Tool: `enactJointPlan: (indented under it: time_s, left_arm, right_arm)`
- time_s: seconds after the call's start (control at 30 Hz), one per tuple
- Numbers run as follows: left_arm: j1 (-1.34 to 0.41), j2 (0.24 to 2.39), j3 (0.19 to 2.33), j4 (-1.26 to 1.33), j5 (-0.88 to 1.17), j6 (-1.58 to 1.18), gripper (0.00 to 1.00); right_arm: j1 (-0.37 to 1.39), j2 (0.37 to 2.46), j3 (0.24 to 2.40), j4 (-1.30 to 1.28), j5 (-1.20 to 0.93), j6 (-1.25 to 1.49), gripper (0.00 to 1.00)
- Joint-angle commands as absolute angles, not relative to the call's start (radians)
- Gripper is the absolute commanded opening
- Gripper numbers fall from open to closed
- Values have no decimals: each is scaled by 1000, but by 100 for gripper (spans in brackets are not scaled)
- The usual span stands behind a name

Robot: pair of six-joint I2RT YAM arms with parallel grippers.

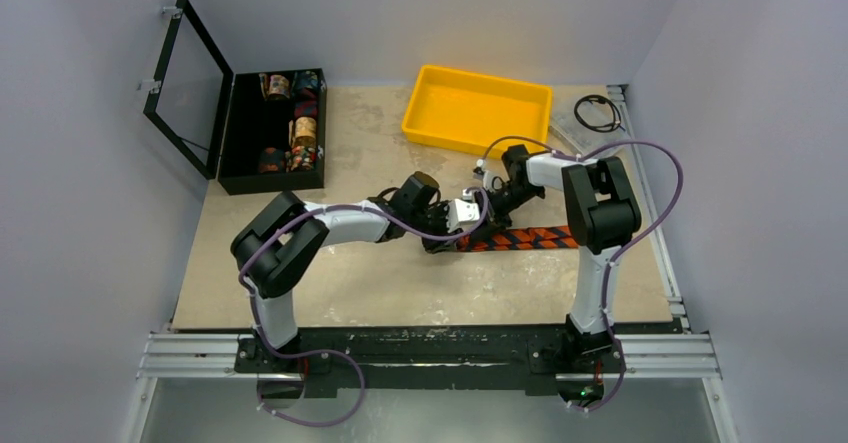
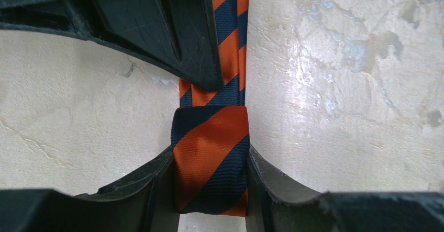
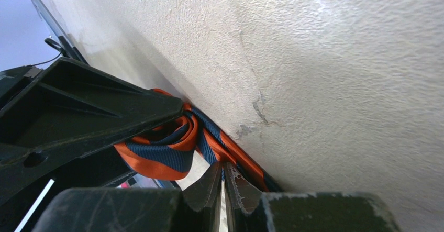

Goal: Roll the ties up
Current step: Roll the tie at the center of the board.

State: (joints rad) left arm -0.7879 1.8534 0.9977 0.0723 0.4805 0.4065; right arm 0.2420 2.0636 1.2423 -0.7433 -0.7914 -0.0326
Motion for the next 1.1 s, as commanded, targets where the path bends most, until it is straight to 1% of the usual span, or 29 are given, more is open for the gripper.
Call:
enactJointPlan:
  time_s: [0.0,0.17,0.33,0.4,0.57,0.63,0.77,0.8,0.87,0.9,0.97,1.07]
  left_arm:
    - [-775,1812,1068,-89,569,462,33]
    - [-785,1933,1133,-218,423,502,33]
    - [-794,1987,1126,-271,363,555,33]
    - [-803,2001,1124,-285,343,575,34]
    - [-807,2006,1114,-290,329,571,37]
    - [-808,2004,1111,-291,330,565,38]
    - [-810,2000,1106,-288,333,565,37]
    - [-809,2000,1106,-288,334,565,38]
    - [-809,1999,1105,-284,332,566,38]
    - [-809,2000,1104,-285,333,566,38]
    - [-809,1998,1103,-285,335,566,38]
    - [-809,1996,1100,-287,338,568,38]
  right_arm:
    - [240,2122,1233,-657,-559,-84,9]
    - [241,2117,1235,-654,-561,-86,9]
    - [241,2101,1237,-657,-565,-97,11]
    - [241,2088,1243,-663,-592,-102,16]
    - [239,1989,1242,-665,-787,-83,36]
    - [239,1947,1223,-655,-841,-67,40]
    - [238,1905,1189,-677,-915,-85,45]
    - [238,1899,1182,-681,-932,-88,48]
    - [238,1891,1167,-648,-947,-46,56]
    - [237,1892,1159,-614,-952,2,57]
    - [245,1917,1164,-552,-969,68,56]
    - [262,1961,1206,-560,-959,66,50]
